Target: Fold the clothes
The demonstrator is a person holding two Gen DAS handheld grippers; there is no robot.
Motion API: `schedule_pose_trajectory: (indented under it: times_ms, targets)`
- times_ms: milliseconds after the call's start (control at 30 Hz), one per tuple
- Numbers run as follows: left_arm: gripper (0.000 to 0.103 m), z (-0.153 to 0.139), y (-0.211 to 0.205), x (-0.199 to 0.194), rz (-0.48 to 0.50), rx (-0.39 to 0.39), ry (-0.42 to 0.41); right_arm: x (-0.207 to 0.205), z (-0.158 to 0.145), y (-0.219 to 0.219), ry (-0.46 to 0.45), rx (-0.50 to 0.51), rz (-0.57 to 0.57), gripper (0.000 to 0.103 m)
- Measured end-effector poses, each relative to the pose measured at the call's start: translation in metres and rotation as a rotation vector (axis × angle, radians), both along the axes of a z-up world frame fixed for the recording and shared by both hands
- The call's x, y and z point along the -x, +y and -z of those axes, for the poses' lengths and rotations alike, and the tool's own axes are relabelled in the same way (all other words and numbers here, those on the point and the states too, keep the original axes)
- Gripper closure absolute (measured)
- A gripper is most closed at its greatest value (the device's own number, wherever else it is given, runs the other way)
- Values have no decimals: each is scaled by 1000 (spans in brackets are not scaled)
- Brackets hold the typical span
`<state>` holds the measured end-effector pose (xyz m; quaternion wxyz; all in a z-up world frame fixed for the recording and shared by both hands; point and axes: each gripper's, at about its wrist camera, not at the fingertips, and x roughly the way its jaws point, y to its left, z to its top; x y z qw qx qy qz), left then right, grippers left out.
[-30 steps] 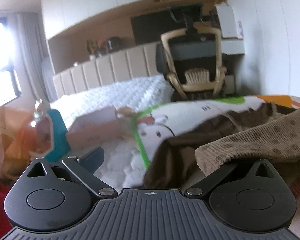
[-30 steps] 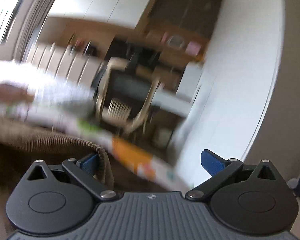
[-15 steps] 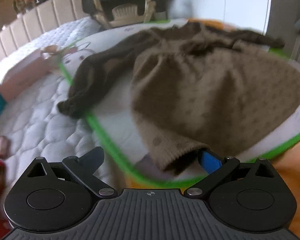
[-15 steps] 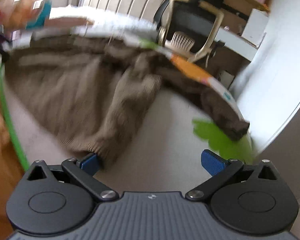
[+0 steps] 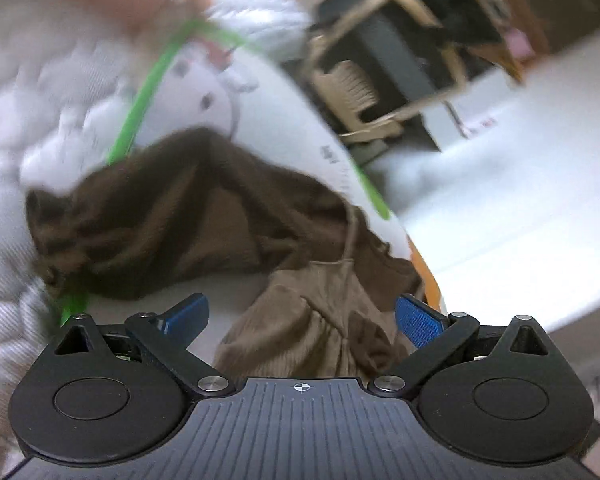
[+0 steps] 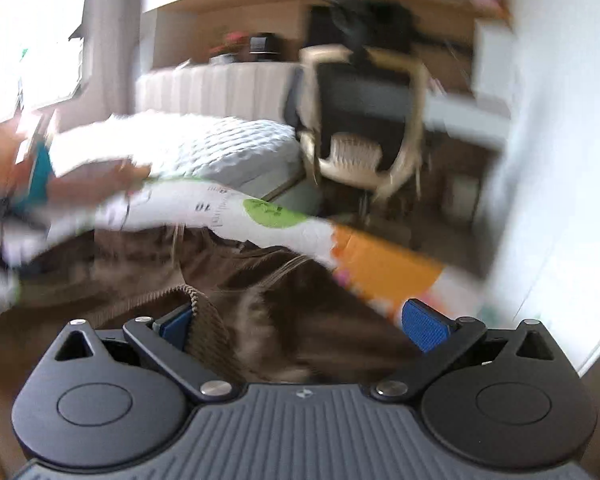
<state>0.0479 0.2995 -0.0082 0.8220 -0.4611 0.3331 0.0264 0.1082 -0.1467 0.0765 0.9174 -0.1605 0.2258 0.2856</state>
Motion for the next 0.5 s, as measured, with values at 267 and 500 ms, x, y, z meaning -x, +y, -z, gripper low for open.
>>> schedule_pose_trajectory:
  times_ms: [267,500]
  targets:
    - [1,20,-15,-20,181,-114,30,85,62,-69,187,210,59,0]
    - [1,-7,-79,0,417,-376,-84,148,70,-131,277,131,100,0]
